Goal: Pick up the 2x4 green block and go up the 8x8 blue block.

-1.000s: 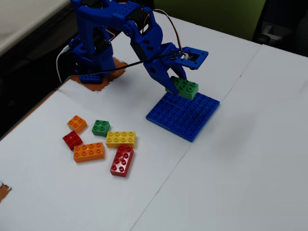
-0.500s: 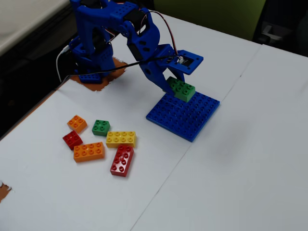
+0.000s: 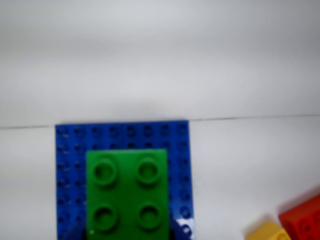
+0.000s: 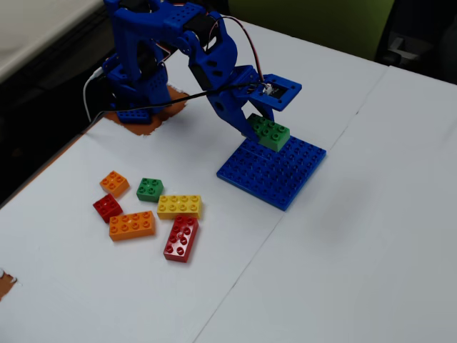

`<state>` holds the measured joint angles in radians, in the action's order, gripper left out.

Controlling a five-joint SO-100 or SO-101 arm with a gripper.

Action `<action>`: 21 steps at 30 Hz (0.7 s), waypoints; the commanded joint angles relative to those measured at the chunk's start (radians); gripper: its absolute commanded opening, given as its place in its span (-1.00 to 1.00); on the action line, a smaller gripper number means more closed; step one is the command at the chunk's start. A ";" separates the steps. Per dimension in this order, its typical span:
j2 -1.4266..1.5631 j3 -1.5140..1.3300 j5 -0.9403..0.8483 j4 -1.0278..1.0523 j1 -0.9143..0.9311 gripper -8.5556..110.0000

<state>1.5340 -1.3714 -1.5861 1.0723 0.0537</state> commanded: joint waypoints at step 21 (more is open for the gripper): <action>0.063 0.061 0.041 0.009 -0.061 -0.77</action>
<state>1.5340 -1.3698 -1.5432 1.0723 0.0046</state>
